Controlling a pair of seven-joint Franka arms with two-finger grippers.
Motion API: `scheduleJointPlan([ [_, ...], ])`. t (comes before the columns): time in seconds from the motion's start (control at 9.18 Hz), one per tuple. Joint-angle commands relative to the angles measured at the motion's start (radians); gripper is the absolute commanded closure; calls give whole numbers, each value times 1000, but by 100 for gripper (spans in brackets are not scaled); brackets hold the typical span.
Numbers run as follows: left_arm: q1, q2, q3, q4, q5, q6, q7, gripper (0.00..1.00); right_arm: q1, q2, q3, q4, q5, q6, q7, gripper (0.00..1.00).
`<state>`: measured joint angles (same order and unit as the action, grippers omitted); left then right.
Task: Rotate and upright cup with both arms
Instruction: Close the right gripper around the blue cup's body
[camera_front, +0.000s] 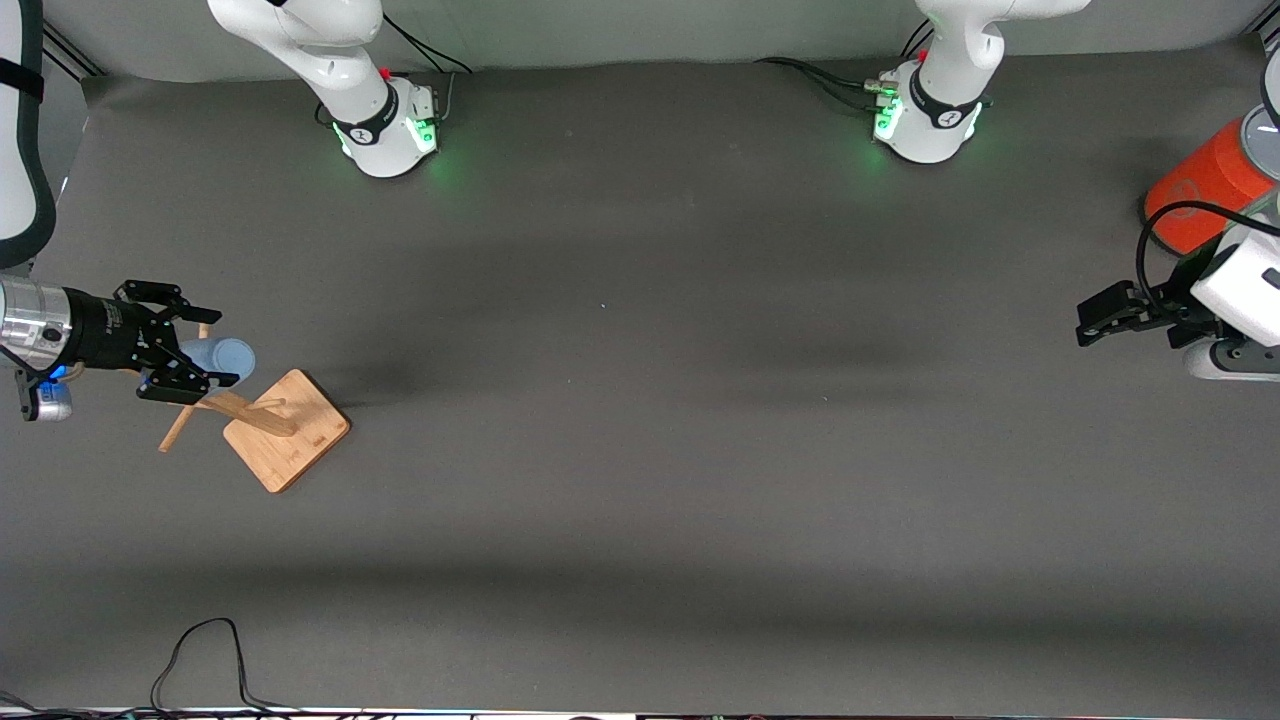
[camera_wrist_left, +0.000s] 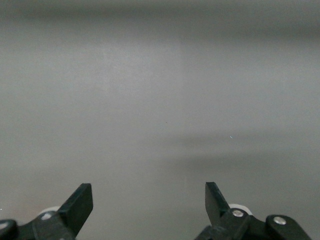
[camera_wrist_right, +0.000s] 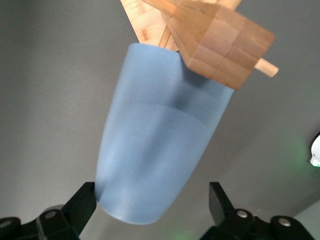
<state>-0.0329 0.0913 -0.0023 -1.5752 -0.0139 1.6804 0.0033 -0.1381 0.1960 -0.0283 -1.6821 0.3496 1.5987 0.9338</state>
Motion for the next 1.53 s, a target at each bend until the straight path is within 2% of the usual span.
scheduleJointPlan([
  [0.0,-2,4,4,17,2,-19,14,0,0,-20,-18,-39,29,23,-41,0],
  [0.65,-1,8,4,17,3,-19,14,0,6,-16,-25,-87,31,86,-67,0],
  [0.87,-1,8,4,17,3,-19,14,0,8,-16,-25,-85,37,84,-67,5],
  [1.09,-1,10,4,17,3,-19,14,0,8,-16,-25,-79,52,78,-67,20],
  [1.42,1,10,4,17,5,-19,14,0,8,-20,-27,-74,54,73,-70,66],
])
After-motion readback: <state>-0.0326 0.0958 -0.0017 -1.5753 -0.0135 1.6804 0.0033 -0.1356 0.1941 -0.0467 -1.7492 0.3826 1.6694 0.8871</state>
